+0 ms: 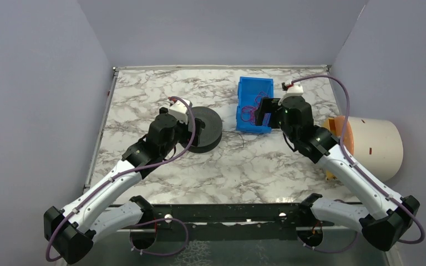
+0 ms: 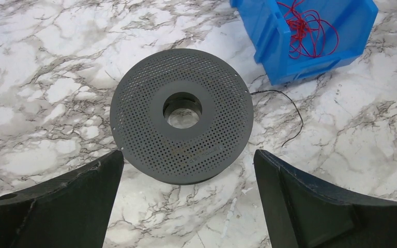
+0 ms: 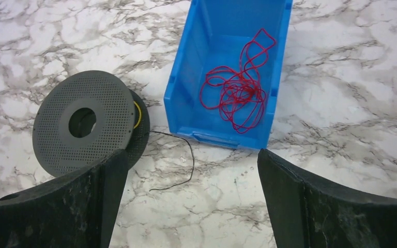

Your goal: Wrap the cables

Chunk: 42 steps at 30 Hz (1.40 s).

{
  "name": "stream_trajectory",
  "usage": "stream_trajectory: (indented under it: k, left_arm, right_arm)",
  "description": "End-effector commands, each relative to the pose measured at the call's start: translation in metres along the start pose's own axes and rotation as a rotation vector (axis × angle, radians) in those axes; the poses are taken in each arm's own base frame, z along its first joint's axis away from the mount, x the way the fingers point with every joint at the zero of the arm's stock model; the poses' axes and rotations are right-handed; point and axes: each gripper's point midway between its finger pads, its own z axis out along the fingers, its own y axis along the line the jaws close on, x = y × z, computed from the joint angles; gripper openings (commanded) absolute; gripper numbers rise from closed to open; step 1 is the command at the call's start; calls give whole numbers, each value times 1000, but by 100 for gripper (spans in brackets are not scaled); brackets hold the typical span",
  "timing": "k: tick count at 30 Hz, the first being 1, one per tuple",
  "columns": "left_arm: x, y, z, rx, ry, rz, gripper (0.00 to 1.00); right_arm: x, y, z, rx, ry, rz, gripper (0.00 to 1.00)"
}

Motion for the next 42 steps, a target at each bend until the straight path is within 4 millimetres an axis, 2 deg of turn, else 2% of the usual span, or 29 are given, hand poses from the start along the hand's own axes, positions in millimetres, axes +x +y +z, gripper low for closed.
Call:
stream_trajectory:
  k: [1,4,8,14,17,23,30,37,42]
  left_arm:
    - [-26,-5,-9,33,-76,-31,99]
    - [-28,-5,-11,34,-83,-32,99]
    - [-31,-4,-14,38,-96,-35,99]
    - [-36,-5,-19,47,-115,-41,99]
    - [-37,-7,-20,54,-119,-41,99]
    - [-39,-5,-23,51,-129,-43,99]
    - [-42,-5,-26,52,-141,-46,99]
    - [-46,-5,-31,55,-158,-51,99]
    - [-47,-5,-31,57,-163,-52,99]
  right_arm:
    - [-3,22,16,-79,-3,6,100]
    - [9,28,23,-95,50,-11,100]
    - [19,35,31,-165,13,-61,100]
    - [18,40,41,-172,5,-93,99]
    - [22,36,53,-122,32,-111,98]
    - [15,26,73,-17,37,-148,94]
    - [8,26,95,52,83,-194,90]
    - [2,-7,126,138,121,-192,84]
    - [10,-35,143,179,171,-135,81]
